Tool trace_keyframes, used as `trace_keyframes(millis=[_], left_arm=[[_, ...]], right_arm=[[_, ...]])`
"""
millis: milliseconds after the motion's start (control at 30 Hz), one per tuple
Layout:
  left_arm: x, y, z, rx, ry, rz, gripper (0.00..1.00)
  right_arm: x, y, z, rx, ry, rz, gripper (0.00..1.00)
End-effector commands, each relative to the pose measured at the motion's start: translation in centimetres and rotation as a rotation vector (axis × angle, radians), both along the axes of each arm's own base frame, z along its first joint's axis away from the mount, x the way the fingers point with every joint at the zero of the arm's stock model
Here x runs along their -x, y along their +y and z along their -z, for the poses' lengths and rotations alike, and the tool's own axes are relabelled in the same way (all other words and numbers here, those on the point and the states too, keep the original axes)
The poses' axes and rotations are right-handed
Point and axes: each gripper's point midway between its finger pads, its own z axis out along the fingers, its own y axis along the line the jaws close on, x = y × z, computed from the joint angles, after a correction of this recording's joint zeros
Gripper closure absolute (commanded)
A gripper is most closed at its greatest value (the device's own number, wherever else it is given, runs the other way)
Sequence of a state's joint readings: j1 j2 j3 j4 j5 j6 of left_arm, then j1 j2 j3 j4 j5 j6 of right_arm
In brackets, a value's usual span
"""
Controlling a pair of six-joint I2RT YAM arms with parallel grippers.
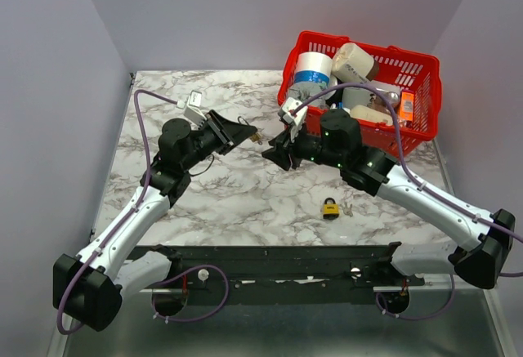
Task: Lock with the key
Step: Lock the lock.
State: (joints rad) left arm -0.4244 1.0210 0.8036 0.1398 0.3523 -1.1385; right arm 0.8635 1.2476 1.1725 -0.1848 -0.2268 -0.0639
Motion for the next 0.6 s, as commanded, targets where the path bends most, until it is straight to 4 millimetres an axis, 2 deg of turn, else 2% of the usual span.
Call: trace_keyframes(millis=[0, 200, 267, 300, 333, 567], left_arm=[[0.6, -0.4, -2.0, 0.054, -0.055, 0.037, 1.0], [1.0, -0.6, -2.3, 0.065, -0.065, 0.055, 1.0], [1.2, -0.7, -2.3, 0.067, -0.064, 0.061, 1.0], [1.2, -0.7, -2.2, 0.064, -0.067, 0.063, 1.0], [1.5, -0.9, -2.2, 0.063, -0.066, 0.071, 1.0], [1.7, -1.1, -2.1, 0.068, -0.069, 0.08, 1.0]], right_arm=[[0.4, 1.0, -0.4, 0.003, -0.014, -0.069, 0.55], [-1.1, 1.4, -1.2, 0.004, -0.028, -0.02, 0.57], [-1.7, 1.3, -1.2, 0.009, -0.033, 0.012, 0.6], [-2.0, 1.3, -1.0, 0.011, -0.025, 0.027, 0.66], [-2.3, 1.2, -1.2, 0.009, -0.028, 0.04, 0.68], [-2.5, 1.3, -0.6, 0.025, -0.02, 0.048, 0.68]])
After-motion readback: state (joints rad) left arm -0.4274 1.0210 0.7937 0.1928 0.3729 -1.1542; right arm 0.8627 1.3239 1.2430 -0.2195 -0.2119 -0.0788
